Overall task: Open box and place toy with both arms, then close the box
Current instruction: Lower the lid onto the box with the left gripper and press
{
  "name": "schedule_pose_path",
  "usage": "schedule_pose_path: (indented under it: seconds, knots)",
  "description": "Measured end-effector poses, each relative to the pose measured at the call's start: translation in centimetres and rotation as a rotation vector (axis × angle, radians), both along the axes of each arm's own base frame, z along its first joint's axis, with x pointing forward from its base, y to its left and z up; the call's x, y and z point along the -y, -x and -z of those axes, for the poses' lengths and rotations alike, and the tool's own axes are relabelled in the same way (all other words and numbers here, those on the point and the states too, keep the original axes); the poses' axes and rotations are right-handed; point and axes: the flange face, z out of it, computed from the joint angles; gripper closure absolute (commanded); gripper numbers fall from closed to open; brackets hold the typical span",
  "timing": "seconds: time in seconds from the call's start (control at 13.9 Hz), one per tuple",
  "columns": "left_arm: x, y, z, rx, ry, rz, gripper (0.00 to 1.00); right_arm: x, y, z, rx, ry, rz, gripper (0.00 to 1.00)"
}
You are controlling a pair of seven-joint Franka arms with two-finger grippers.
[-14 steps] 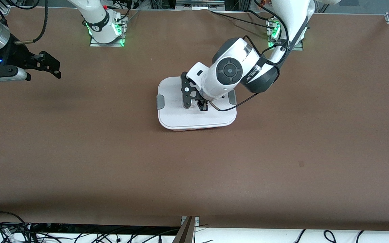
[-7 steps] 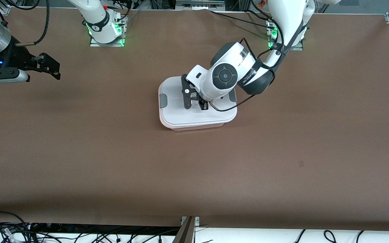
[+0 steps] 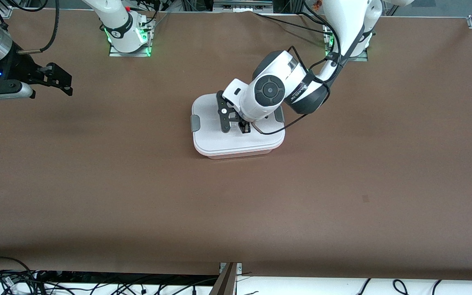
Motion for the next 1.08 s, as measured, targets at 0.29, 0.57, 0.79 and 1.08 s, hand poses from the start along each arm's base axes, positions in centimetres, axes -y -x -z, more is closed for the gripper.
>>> schedule_pose_path:
  seconds: [0.29,0.57,0.79,1.08]
  knots:
    - [-0.02,-0.05,-0.02,0.001,0.001,-0.003,1.0,0.03,-0.04,0.0,0.002,0.0,0.0,0.0]
    - [-0.21,-0.38,-0.03,0.008,0.005,-0.011,1.0,0.05,-0.11,-0.07,0.006,-0.001,0.001,0.0]
    - [-0.22,-0.51,0.03,0.013,0.008,-0.015,1.0,0.05,-0.15,-0.69,0.02,-0.003,0.001,0.0]
    - [-0.31,-0.68,0.07,0.018,0.009,-0.019,0.0,-0.06,-0.14,-0.79,0.022,0.001,-0.003,0.0]
